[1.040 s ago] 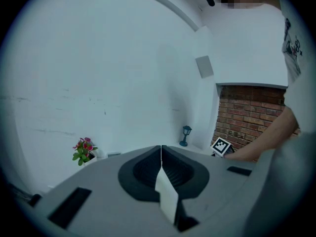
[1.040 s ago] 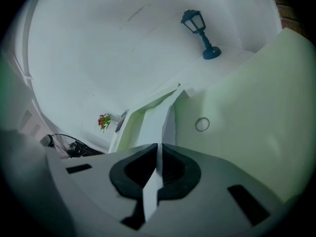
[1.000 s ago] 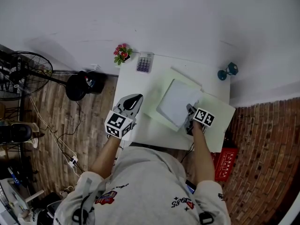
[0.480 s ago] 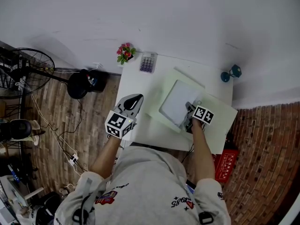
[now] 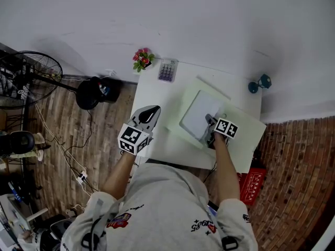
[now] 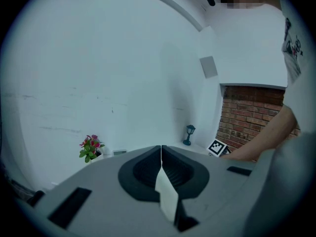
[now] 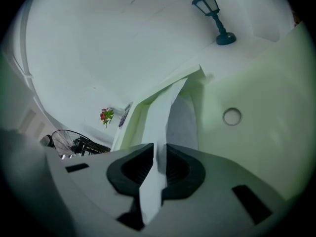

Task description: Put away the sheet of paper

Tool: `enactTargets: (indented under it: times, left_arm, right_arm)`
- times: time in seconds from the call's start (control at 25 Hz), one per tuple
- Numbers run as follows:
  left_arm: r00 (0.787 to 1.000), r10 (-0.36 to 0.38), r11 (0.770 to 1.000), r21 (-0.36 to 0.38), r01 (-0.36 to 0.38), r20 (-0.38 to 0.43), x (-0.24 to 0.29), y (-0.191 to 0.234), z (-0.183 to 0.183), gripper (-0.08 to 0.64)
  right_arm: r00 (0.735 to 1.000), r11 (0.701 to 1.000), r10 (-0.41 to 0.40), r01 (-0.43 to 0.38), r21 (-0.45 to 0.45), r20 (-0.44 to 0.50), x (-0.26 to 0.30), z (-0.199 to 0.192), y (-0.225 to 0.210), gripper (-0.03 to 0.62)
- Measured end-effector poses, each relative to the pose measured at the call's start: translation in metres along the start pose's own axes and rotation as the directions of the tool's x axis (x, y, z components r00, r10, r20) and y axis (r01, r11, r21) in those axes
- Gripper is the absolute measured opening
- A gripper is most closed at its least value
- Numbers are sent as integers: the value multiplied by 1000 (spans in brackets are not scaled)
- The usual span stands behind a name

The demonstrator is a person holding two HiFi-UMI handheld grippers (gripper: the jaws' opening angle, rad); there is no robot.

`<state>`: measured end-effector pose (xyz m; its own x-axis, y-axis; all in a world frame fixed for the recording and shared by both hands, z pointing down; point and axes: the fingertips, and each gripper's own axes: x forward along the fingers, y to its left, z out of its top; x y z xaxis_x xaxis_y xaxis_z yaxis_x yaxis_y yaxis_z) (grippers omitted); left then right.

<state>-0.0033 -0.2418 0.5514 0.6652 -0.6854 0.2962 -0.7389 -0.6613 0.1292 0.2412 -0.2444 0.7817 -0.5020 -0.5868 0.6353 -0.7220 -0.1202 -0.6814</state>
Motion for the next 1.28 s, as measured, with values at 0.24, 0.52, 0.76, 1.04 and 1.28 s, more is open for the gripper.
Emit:
enactTargets:
  times: [0.24, 0.52, 0.76, 1.04, 1.28]
  left_arm:
    - [1000, -2, 1000, -18, 1, -7, 0, 3, -3, 23]
    - [1000, -30, 999, -16, 30, -2, 4, -3, -2, 23]
    - [997, -73, 997, 0, 73, 9, 10, -16, 3, 23]
    - [990, -136, 990, 30, 136, 18, 21, -37, 11, 23]
    - [982, -186, 981, 51, 185, 21, 32, -58, 16, 23]
  right_arm:
    - [999, 998, -37, 36, -50, -28, -2, -7, -2, 125]
    - [991, 987, -130, 128, -92, -12, -25, -9, -19, 149]
    - [981, 971, -191, 194, -136, 36, -55, -10, -28, 135]
    - [967, 938, -216, 243, -246, 133, -94, -7, -19, 13]
    - [958, 905, -211, 267, -330, 195, -119, -13, -12, 8]
